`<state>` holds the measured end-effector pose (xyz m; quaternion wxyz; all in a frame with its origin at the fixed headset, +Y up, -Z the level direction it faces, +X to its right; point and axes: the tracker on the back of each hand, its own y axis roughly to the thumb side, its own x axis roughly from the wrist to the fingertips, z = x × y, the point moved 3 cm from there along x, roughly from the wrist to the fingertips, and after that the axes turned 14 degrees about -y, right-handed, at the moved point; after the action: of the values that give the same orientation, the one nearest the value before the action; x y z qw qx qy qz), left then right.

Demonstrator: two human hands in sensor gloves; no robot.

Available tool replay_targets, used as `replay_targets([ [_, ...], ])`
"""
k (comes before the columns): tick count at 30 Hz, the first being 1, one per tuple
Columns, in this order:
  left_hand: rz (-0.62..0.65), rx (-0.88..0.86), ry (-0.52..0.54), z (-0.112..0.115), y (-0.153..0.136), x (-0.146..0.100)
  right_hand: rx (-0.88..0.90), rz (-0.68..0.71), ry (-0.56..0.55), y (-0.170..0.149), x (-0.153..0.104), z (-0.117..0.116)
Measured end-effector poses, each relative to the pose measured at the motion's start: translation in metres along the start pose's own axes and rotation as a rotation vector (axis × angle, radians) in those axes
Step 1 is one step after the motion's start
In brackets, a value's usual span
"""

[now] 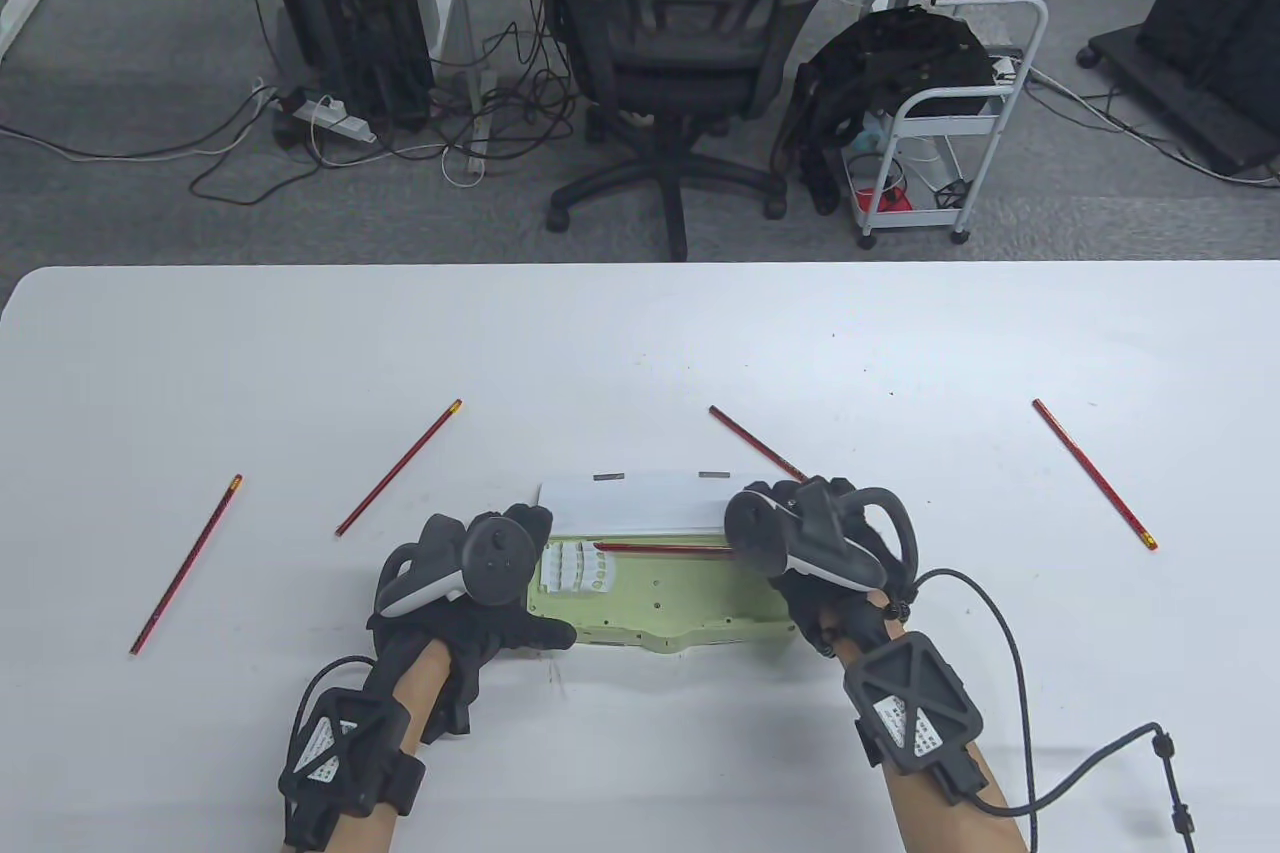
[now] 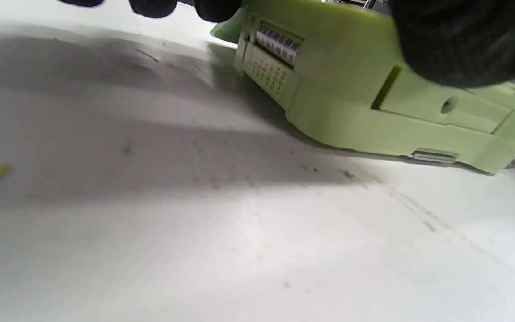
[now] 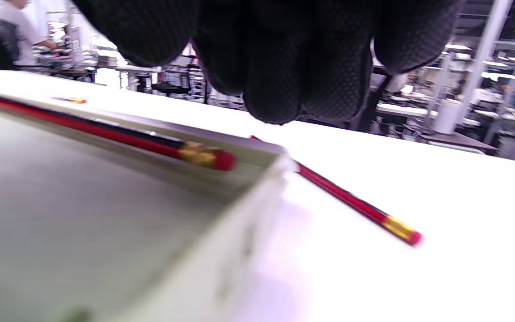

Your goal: Organize multifunction pencil case

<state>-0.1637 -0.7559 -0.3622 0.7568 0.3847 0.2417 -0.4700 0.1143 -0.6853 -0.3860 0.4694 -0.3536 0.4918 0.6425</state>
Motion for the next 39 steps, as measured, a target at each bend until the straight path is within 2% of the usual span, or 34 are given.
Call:
replay_targets([
  [6, 0.0, 0.0, 0.0, 0.0, 0.0, 0.0, -0.011, -0.103, 0.02, -0.03, -0.01, -0.012],
  [14, 0.001, -0.003, -0.003, 0.0, 0.0, 0.0, -0.009, -0.126, 0.038, -0.026, -0.01, -0.028],
  [31, 0.0, -0.001, -0.004, 0.0, 0.0, 0.0, -0.015, -0.09, 0.022, -0.003, 0.0, -0.03],
  [39, 0.001, -0.004, -0.005, 0.0, 0.0, 0.0, 0.027, -0.144, 0.003, -0.037, 0.009, -0.013],
])
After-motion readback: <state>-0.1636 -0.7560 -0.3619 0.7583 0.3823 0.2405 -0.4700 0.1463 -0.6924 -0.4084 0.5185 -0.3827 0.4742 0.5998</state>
